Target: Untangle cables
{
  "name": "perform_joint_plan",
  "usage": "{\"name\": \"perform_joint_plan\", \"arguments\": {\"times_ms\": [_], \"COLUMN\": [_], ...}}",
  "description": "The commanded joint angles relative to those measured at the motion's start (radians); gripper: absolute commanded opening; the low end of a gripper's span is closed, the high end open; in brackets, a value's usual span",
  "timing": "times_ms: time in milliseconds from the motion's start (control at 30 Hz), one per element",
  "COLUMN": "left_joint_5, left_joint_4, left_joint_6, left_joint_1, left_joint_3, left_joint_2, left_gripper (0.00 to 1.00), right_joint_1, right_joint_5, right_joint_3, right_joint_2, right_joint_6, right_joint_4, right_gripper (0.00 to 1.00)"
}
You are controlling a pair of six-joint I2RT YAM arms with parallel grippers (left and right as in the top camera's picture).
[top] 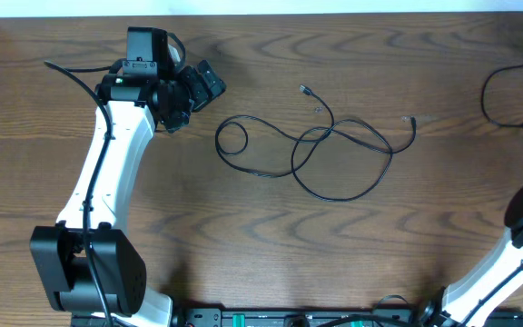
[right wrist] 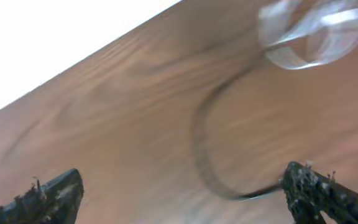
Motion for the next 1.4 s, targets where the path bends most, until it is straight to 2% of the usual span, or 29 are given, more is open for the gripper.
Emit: {"name": "perform_joint_plan", "arguments": {"times_ms": [0, 100, 333, 500, 600, 767, 933, 1167, 1367], "left_joint_5": [-0.01, -0.01, -0.01, -0.01, -0.01, -0.01, -0.01, -0.01, -0.01], "left_joint_4": [-0.003, -0.003, -0.003, -0.003, -0.003, -0.003, -0.003, -0.003, -0.003], "left_joint_6": [0.01, 0.01, 0.01, 0.01, 0.01, 0.01, 0.01, 0.01, 0.01], "left_joint_1": [-0.001, -0.001, -0.001, -0.001, -0.001, -0.001, -0.001, -0.001, -0.001], "left_joint_3": [0.002, 0.002, 0.002, 0.002, 0.002, 0.002, 0.002, 0.002, 0.002], "left_joint_2": [0.006, 0.006, 0.006, 0.006, 0.006, 0.006, 0.006, 0.006, 0.006], "left_gripper": [1.0, 1.0, 1.0, 1.0, 1.0, 1.0, 1.0, 1.0, 1.0], "right_joint_1": [0.117, 0.254, 0.529, 0.679, 0.713, 0.761, 0.813, 0.804, 0.782], "right_joint_5": [-0.198, -0.198, -0.11, -0.103, -0.103, -0.103, -0.103, -0.103, -0.103], "right_joint_3": [-0.011, -0.039, -0.123, -0.253, -0.305, -0.369, -0.485, -0.559, -0.619], "right_joint_2": [0.029, 0.037, 0.04, 0.04, 0.04, 0.04, 0.04, 0.04, 0.04], "right_joint_6": [-0.103, -0.241, -0.245, -0.246, -0.245, -0.196, -0.362, -0.595, -0.687], "right_joint_4": [-0.05, -0.074, -0.062, 0.039, 0.068, 0.095, 0.2, 0.21, 0.316], "right_gripper": [0.99, 0.99, 0.99, 0.99, 0.98, 0.82, 0.8, 0.79, 0.79]}}
